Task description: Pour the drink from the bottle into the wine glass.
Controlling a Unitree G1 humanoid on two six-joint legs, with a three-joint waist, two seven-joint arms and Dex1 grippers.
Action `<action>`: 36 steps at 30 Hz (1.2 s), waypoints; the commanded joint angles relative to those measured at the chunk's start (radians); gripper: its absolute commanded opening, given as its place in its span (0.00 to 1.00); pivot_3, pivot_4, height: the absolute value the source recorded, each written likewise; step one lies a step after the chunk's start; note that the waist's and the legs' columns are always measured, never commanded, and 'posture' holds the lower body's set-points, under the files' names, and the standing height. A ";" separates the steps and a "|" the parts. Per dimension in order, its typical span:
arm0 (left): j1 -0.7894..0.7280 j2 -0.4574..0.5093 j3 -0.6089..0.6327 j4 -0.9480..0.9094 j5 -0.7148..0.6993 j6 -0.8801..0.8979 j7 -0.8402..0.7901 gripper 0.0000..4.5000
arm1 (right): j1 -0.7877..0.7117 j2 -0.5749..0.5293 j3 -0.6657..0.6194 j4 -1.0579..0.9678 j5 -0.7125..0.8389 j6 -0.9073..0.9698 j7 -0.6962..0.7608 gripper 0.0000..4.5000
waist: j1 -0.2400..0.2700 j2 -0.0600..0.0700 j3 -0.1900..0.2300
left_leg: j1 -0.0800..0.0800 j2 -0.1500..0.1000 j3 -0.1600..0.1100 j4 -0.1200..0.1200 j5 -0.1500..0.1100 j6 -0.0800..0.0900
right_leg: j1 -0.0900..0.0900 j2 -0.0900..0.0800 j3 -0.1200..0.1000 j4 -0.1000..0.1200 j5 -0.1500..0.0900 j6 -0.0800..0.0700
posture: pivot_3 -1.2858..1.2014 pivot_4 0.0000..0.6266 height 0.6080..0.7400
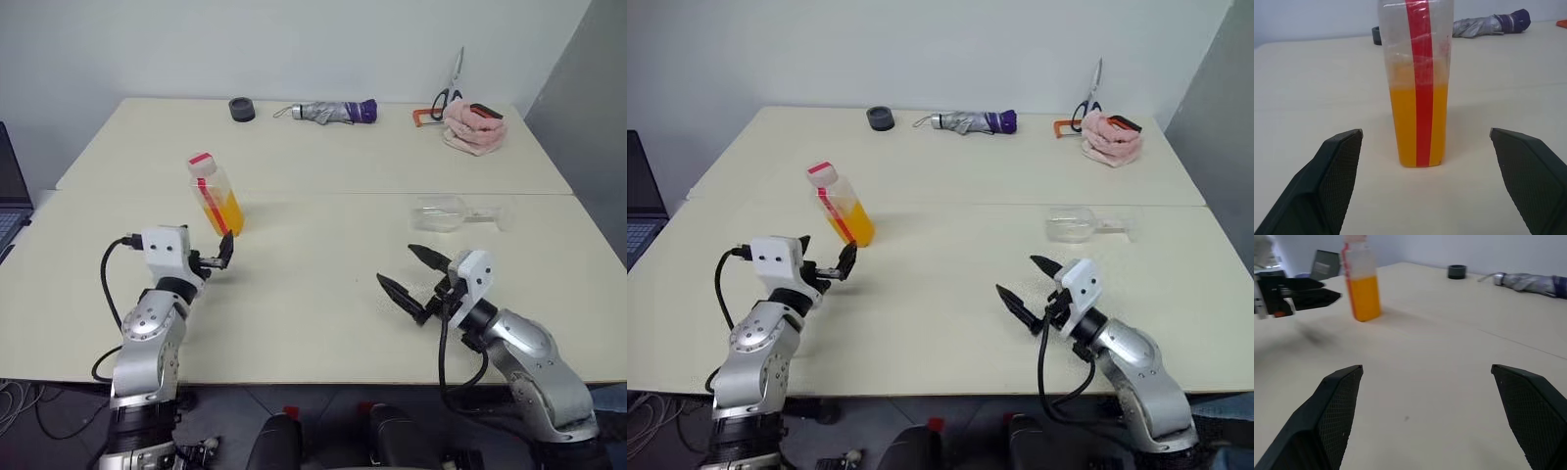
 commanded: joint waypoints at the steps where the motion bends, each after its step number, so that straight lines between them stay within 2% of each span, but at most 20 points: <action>1: -0.058 0.030 0.008 -0.028 -0.003 0.029 0.001 0.99 | -0.041 -0.030 0.001 -0.066 0.057 0.055 0.037 1.00 | 0.000 0.000 0.000 | 0.000 0.000 0.000 0.000 0.000 0.000 | 0.000 0.000 0.000 0.000 0.000 0.000 | 0.52 0.24 1.00; 10: -0.186 0.053 0.016 0.063 0.010 0.053 0.022 0.99 | -0.099 -0.032 -0.009 -0.018 0.054 0.054 0.050 1.00 | 0.001 0.000 0.000 | -0.002 0.000 -0.002 0.000 0.000 0.000 | 0.000 0.000 -0.002 -0.002 0.001 -0.001 | 0.52 0.24 1.00; 24: -0.348 0.094 -0.012 0.259 0.018 0.007 -0.061 0.99 | -0.147 -0.009 0.027 -0.014 0.041 0.058 0.040 1.00 | 0.001 0.000 0.000 | -0.008 -0.001 -0.009 0.001 0.000 0.000 | 0.000 -0.001 -0.008 -0.006 0.002 -0.003 | 0.52 0.24 1.00; 36: -0.420 0.084 -0.038 0.371 0.038 -0.046 -0.083 0.99 | -0.165 -0.011 0.024 -0.025 0.043 0.083 0.032 1.00 | 0.002 0.000 0.000 | -0.012 -0.001 -0.017 0.002 0.000 0.000 | -0.001 -0.003 -0.018 -0.006 0.002 -0.003 | 0.52 0.24 1.00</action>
